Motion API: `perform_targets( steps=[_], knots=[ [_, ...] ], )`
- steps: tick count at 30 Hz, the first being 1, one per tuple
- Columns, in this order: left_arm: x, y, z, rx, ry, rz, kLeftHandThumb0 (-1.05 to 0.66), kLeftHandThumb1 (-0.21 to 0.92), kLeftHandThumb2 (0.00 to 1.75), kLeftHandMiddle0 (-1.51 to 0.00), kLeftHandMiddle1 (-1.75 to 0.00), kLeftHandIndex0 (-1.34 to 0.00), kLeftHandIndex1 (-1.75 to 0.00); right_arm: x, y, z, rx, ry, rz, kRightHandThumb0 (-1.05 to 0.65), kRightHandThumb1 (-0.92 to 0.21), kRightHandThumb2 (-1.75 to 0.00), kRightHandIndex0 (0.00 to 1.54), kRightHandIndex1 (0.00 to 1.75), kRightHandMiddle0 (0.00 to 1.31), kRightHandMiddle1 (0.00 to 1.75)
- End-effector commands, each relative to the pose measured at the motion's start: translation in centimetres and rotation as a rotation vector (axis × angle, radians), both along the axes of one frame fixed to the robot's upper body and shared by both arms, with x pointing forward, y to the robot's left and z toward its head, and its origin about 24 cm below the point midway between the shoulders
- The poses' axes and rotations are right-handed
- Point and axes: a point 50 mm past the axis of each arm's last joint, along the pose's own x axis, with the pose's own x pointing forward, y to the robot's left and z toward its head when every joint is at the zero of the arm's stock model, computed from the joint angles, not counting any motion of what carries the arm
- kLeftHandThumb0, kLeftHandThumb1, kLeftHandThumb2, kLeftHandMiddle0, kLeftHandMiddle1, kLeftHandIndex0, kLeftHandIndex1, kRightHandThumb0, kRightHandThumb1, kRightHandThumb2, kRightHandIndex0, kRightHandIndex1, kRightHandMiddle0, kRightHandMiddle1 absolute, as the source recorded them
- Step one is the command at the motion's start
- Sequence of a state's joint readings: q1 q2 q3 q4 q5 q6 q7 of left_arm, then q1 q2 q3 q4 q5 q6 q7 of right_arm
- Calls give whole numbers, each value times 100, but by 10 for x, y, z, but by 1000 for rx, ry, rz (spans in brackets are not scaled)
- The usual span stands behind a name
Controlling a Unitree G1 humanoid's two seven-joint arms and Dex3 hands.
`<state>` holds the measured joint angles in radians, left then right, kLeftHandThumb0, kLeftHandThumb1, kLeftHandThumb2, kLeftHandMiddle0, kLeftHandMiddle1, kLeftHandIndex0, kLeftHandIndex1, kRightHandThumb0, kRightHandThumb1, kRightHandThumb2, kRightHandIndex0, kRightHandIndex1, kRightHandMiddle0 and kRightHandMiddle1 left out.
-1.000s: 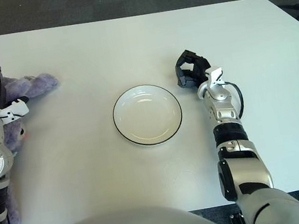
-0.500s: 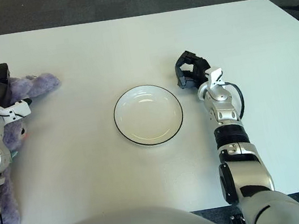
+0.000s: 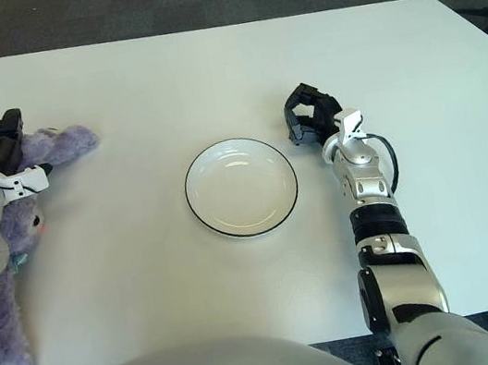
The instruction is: Put the doll into the plate.
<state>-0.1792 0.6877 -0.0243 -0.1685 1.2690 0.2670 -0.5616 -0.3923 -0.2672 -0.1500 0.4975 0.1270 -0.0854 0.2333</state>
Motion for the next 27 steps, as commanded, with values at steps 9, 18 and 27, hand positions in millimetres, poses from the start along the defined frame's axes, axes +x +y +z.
perform_targets(
  steps=[9, 18, 27],
  knots=[
    [1, 2, -10, -25, 98, -8, -104, 92, 67, -57, -175, 0, -46, -7, -4, -13, -20, 69, 27, -43, -49, -110, 117, 175, 48, 175],
    [1, -3, -10, -83, 36, -11, -80, 77, 53, -61, -175, 0, -87, -7, -5, -13, -26, 68, 33, -43, -48, -112, 119, 175, 49, 175],
    [0, -7, -8, -84, 20, -23, -53, 44, 99, -70, -175, 0, -131, -6, -5, -12, -21, 67, 36, -44, -46, -113, 121, 175, 50, 175]
  ],
)
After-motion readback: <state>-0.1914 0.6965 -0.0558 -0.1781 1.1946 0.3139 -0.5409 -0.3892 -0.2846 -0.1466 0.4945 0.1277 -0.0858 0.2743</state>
